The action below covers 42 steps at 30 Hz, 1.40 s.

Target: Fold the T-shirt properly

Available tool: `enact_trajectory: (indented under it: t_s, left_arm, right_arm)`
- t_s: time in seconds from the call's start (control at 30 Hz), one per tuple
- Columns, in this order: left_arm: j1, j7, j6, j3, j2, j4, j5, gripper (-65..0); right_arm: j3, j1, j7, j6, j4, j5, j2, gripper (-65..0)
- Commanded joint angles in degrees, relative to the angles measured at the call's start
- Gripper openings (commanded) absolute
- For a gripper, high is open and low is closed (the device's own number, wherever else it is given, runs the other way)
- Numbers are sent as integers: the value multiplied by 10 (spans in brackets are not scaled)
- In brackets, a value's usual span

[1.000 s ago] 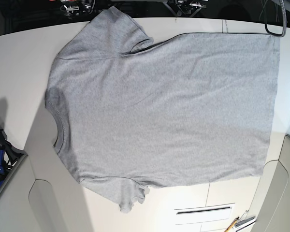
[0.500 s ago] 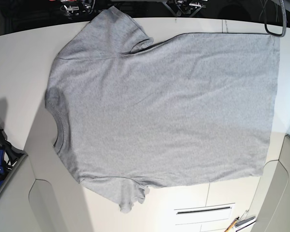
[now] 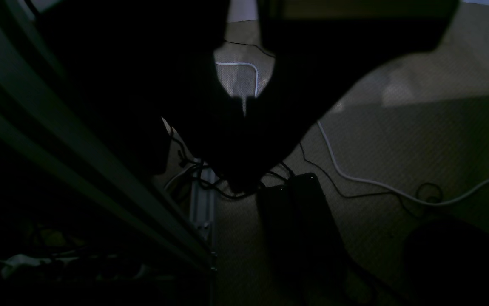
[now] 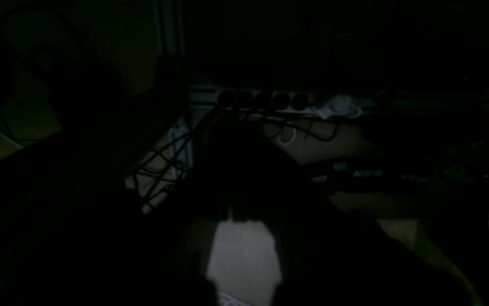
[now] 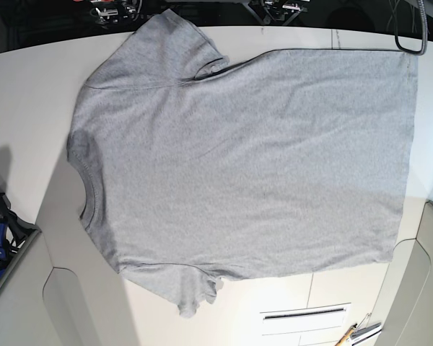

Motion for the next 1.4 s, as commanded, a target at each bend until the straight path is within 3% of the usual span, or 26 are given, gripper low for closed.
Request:
enact_trajectory:
  t_s: [0.0, 0.13, 0.23, 0.33, 0.53, 0.77, 0.9, 1.03, 1.17, 1.3, 1.37]
  left_arm:
    - [0, -5, -2, 2, 3, 3, 2, -650]
    - [16, -12, -2, 2, -1, 9, 2, -650]
    - [47, -20, -23, 2, -12, 39, 1, -650]
    - [90, -20, -51, 2, -32, 89, 0, -650]
    - [211, -20, -63, 2, -86, 216, -37, -650]
    - [377, -2, -148, 0, -180, 405, -118, -650]
    - [481, 40, -226, -46, -237, 539, -179, -650]
    - [578, 126, -343, -157, -268, 670, -275, -650]
    - [656, 263, -348, -309, -273, 784, -466, -650]
    - [666, 386, -348, -436, -273, 867, -644, -650]
    - [660, 428, -348, -480, -273, 891, -705, -650]
  right_arm:
    - [-1, -1, 10, -4, 6, -2, 7, -650]
    - [-1, -26, 10, -3, 25, -2, 15, -650]
    - [-1, -53, 10, -3, 49, -2, 25, -650]
    - [-1, -87, 10, -3, 84, -1, 38, -650]
    - [-1, -186, 10, 10, 194, 32, 77, -650]
    - [-1, -337, -25, 26, 402, 92, 141, -650]
    - [0, -447, -40, 26, 563, 111, 192, -650]
    - [30, -559, -45, 27, 744, 110, 231, -650]
    - [108, -638, -64, 43, 920, 146, 235, -650]
    - [218, -632, -130, 94, 1039, 266, 229, -650]
    - [281, -604, -166, 139, 1054, 324, 210, -650]
